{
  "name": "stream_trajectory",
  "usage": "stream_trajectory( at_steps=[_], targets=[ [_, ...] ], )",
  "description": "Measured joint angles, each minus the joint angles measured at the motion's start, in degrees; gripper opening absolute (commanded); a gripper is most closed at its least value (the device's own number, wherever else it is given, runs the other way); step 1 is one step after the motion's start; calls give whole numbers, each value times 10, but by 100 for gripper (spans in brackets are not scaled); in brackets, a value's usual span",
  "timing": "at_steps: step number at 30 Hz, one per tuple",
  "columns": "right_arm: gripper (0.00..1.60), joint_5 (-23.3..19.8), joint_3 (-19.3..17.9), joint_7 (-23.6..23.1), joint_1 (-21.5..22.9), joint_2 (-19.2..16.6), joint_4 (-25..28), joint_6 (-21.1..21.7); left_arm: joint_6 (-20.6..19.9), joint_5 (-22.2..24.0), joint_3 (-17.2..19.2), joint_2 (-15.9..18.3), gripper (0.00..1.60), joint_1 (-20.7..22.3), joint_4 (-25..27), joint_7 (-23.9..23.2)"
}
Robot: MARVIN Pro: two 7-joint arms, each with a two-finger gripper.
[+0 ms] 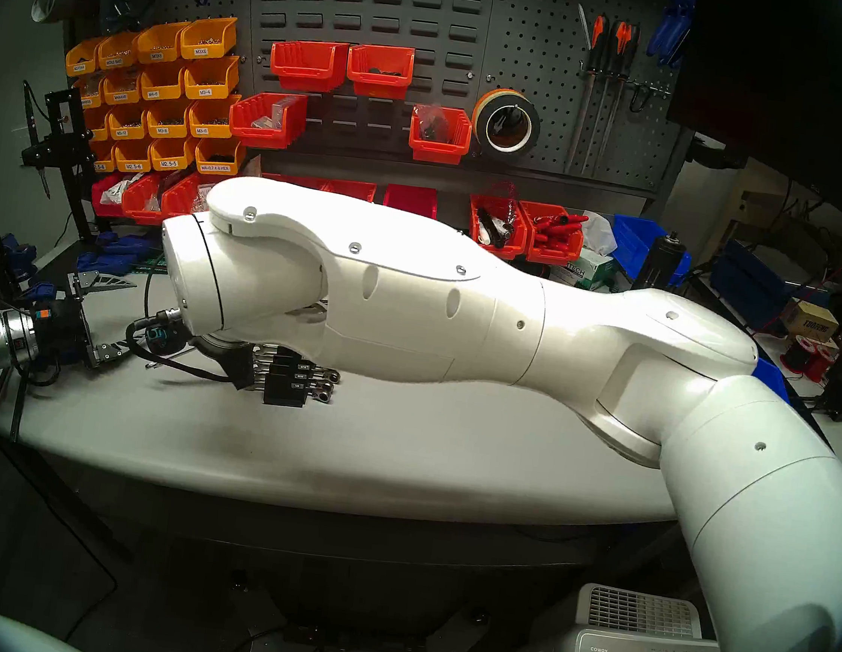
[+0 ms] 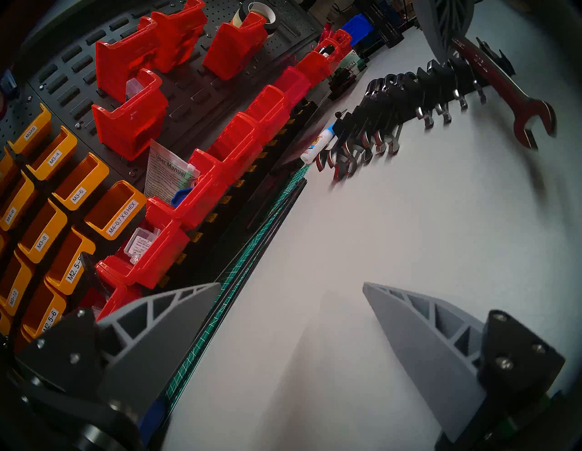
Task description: Put the wrenches on the table into the correct slot in the case
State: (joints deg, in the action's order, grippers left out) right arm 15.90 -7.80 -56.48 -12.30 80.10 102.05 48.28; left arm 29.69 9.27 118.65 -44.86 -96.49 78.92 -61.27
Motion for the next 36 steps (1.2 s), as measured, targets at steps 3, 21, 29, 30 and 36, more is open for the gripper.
stream_trajectory(
  at_steps=[3,21,29,30,36],
  targets=[
    [0,0,0,5,0,-5,3,6,0,0,0,0,160,0,0,0],
    [0,-17,8,50,-2,-71,60,54,0,0,0,0,160,0,0,0],
    [0,-39,15,64,-7,-101,84,65,0,0,0,0,160,0,0,0],
    [0,-44,17,66,-9,-109,88,66,0,0,0,0,160,0,0,0],
    [0,-54,21,69,-15,-124,96,67,0,0,0,0,160,0,0,0]
  ],
)
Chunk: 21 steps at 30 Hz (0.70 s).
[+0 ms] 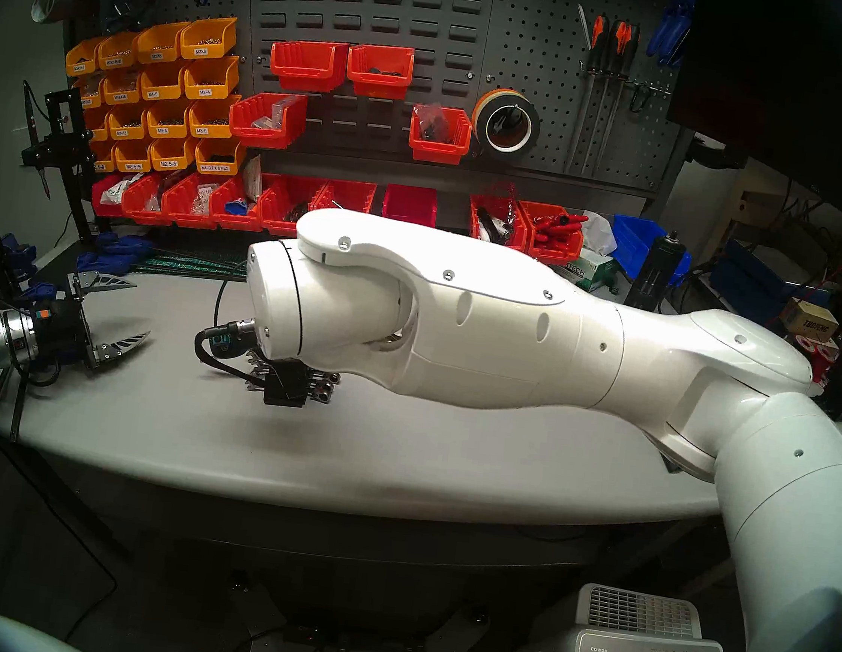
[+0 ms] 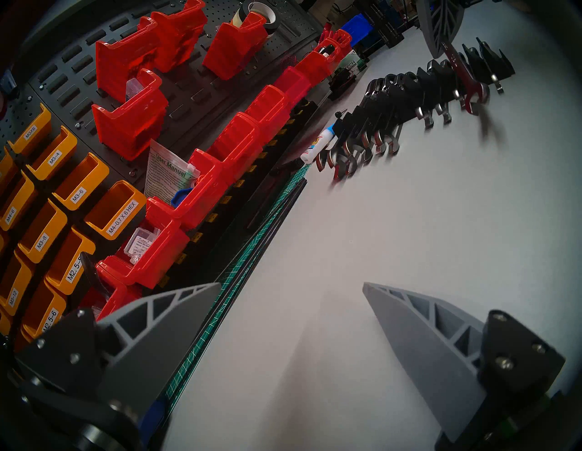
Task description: Put the wrenches on the table into the correct slot in the case
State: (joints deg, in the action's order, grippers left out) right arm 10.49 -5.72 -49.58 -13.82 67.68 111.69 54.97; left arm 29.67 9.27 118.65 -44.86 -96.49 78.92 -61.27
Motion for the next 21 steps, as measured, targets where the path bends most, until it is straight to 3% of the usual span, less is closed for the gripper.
stream_trajectory(
  at_steps=[21],
  targets=[
    [0,-1,-10,22,-21,-24,10,0,0,0,0,0,160,0,0,0]
  ],
)
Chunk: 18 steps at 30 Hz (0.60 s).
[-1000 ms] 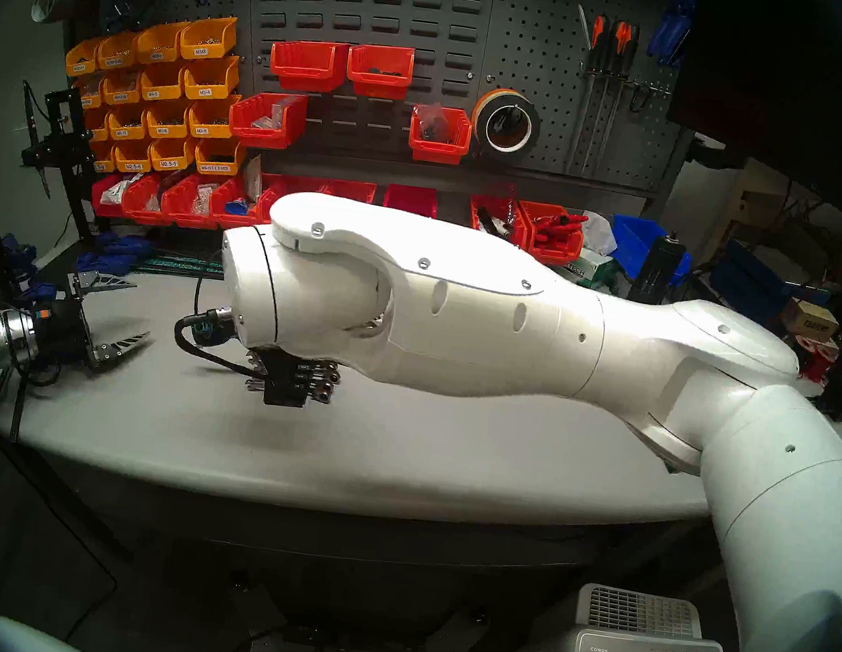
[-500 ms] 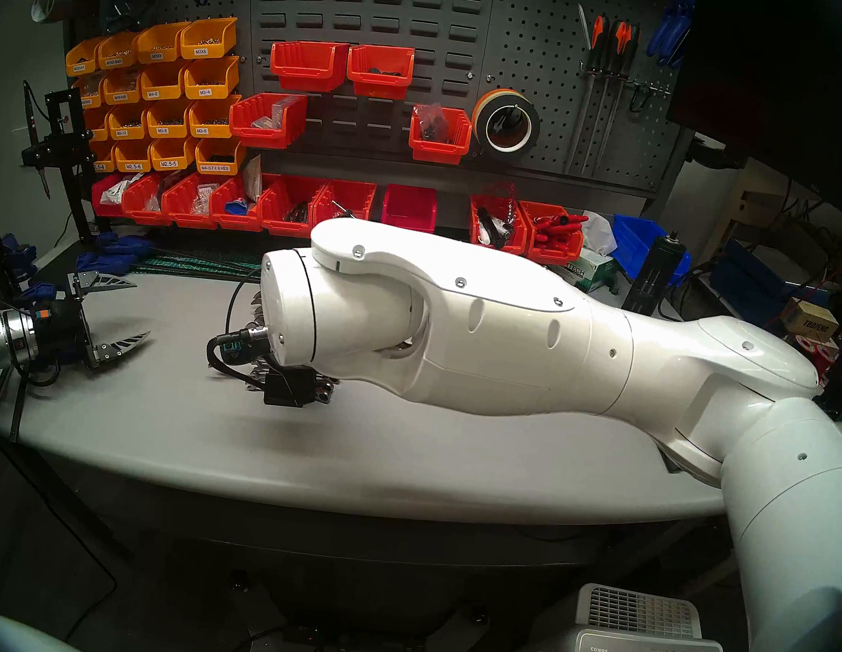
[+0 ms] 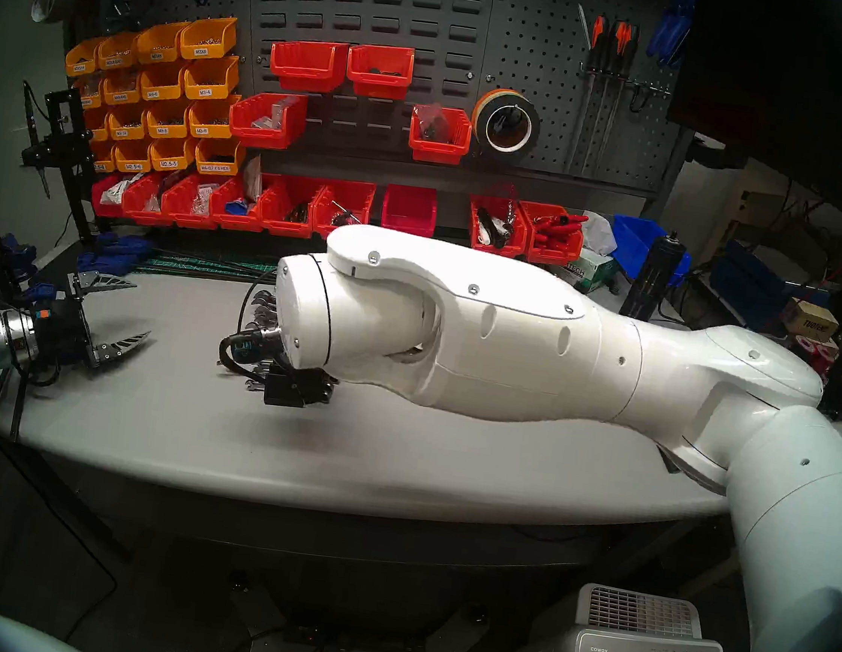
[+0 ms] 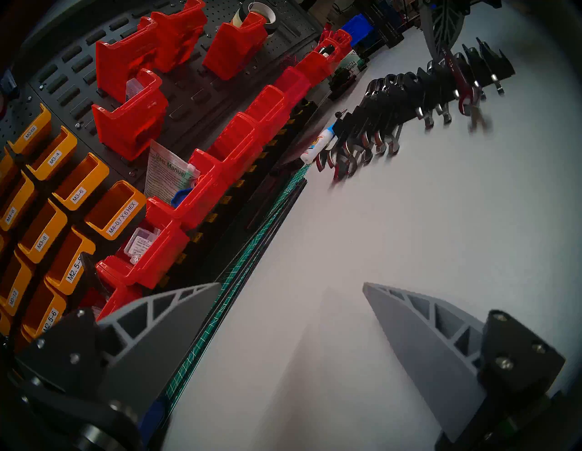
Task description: Put the wrenches on the table into the correct slot in the case
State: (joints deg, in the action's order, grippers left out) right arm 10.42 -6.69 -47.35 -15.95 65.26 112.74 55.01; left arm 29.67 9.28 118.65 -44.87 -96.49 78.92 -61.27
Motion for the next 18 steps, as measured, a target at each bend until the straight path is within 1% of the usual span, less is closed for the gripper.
stream_trajectory(
  at_steps=[9,18],
  targets=[
    [0,-1,-10,10,-13,-6,3,0,0,0,0,0,160,0,0,0],
    [0,-2,-20,12,-14,-16,2,0,0,0,0,0,160,0,0,0]
  ],
)
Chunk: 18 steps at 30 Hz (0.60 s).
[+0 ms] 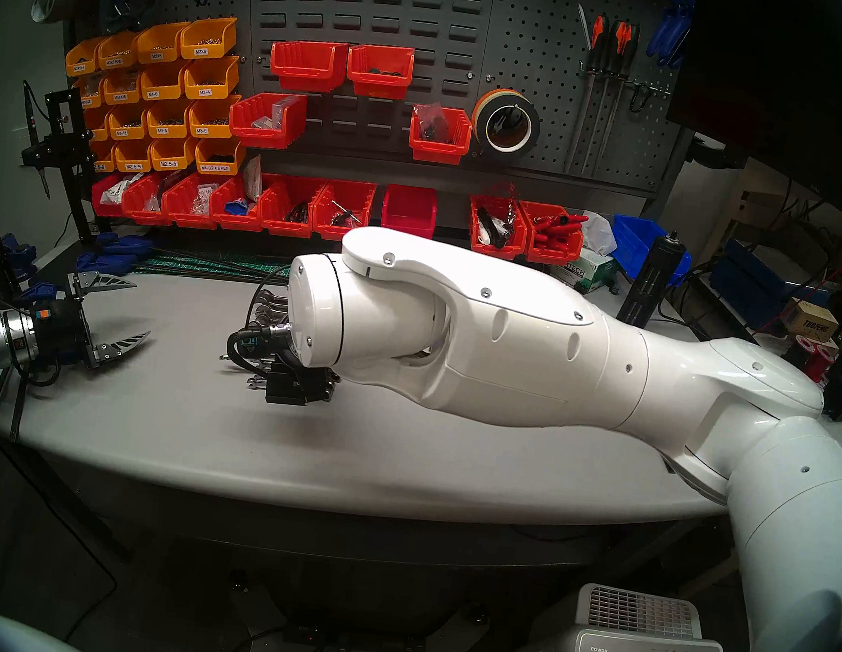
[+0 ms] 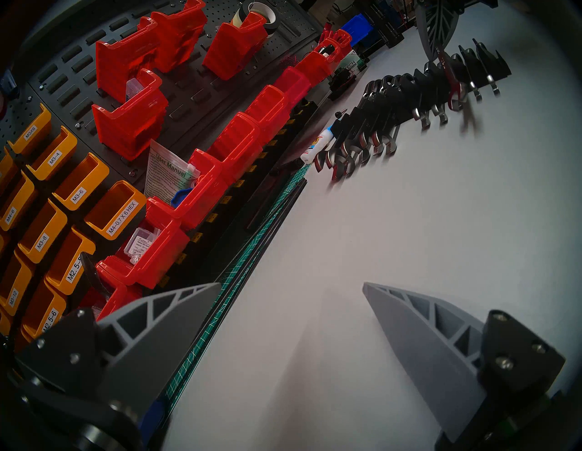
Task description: Put the wrenches on the table into the correct slot in the case
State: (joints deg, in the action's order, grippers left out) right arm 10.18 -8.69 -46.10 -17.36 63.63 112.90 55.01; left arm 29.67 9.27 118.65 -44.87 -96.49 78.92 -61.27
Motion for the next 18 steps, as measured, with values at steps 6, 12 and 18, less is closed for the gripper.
stream_trajectory(
  at_steps=[6,12,18],
  targets=[
    [0,0,-8,3,0,-5,-9,0,0,0,0,0,160,0,0,0],
    [0,-3,-13,3,0,-10,-16,0,0,0,0,0,160,0,0,0],
    [0,-23,-30,3,-8,-12,-16,-7,0,0,0,0,160,0,0,0]
  ],
)
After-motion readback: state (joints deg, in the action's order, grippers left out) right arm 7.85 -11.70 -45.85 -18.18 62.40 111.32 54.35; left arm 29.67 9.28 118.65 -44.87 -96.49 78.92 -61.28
